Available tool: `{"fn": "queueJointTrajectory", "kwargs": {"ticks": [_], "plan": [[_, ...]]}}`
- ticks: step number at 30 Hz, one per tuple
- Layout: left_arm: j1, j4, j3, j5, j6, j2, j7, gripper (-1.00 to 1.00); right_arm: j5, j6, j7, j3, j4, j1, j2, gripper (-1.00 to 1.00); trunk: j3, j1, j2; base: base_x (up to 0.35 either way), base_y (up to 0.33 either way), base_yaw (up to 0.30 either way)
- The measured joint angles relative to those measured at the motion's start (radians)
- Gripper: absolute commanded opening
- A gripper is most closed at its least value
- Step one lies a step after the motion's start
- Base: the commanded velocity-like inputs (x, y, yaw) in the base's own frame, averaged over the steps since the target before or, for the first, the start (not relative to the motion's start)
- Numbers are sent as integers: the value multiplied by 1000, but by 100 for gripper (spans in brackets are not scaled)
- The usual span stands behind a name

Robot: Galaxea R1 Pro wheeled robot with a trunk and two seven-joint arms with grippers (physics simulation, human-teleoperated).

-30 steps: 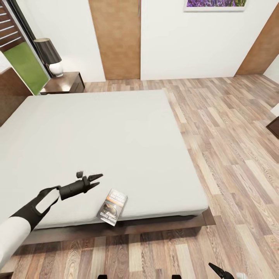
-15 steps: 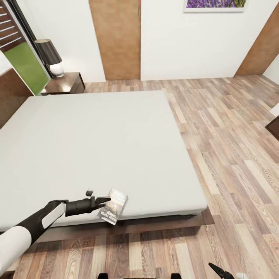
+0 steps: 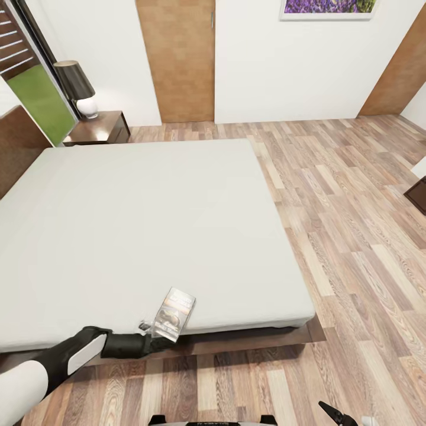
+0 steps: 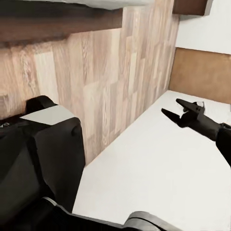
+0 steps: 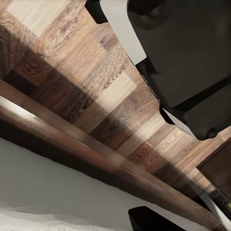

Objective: In the bedroom, move the book from the bed onto either nightstand, and place the two sandals side by side next to the bed.

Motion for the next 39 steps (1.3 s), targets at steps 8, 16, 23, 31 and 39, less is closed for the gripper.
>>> {"fn": "queueJointTrajectory", "kwargs": {"ticks": [8, 16, 23, 31, 39], "plan": [[1, 228, -115, 3, -159, -6, 1, 100, 0, 0, 0, 0, 0, 0, 0, 100, 25, -31, 56, 0, 0, 0], [3, 491, -120, 11, -358, -52, 5, 100, 0, 0, 1, 0, -1, 0, 0, 100, 38, -46, 84, 0, 0, 0], [39, 541, -120, 12, -454, -94, 47, 100, 0, 0, 1, 0, -2, 0, 0, 100, 38, -46, 84, 0, 0, 0], [105, 548, -88, 61, -526, -149, 140, 100, 0, 0, 2, 0, -3, 0, 0, 100, 38, -46, 84, 0, 0, 0], [106, 547, -53, 160, -528, -226, 411, 100, 1, 0, 1, -1, -5, 0, 0, 100, 38, -46, 84, 0, 0, 0]]}}
